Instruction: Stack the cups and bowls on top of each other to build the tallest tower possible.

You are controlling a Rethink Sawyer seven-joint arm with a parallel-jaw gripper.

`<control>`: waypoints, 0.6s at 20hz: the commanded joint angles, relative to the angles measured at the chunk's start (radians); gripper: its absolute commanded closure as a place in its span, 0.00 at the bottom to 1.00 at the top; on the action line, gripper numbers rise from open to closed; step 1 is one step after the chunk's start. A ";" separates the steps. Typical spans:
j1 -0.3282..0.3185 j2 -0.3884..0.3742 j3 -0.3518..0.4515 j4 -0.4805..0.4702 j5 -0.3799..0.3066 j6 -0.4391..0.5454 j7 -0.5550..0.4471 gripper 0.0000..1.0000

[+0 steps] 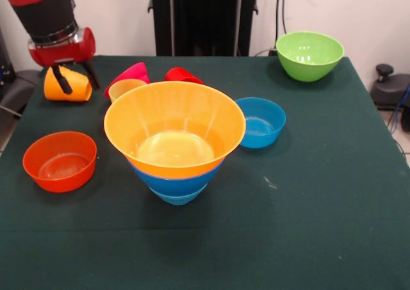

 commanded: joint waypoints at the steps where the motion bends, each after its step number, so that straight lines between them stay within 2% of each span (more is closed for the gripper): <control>1: 0.055 -0.154 -0.015 0.098 0.010 0.091 -0.117 0.00; 6: 0.065 -0.270 -0.045 0.165 0.021 0.055 -0.031 0.00; 12: 0.071 -0.272 -0.063 0.188 0.024 0.026 -0.016 0.00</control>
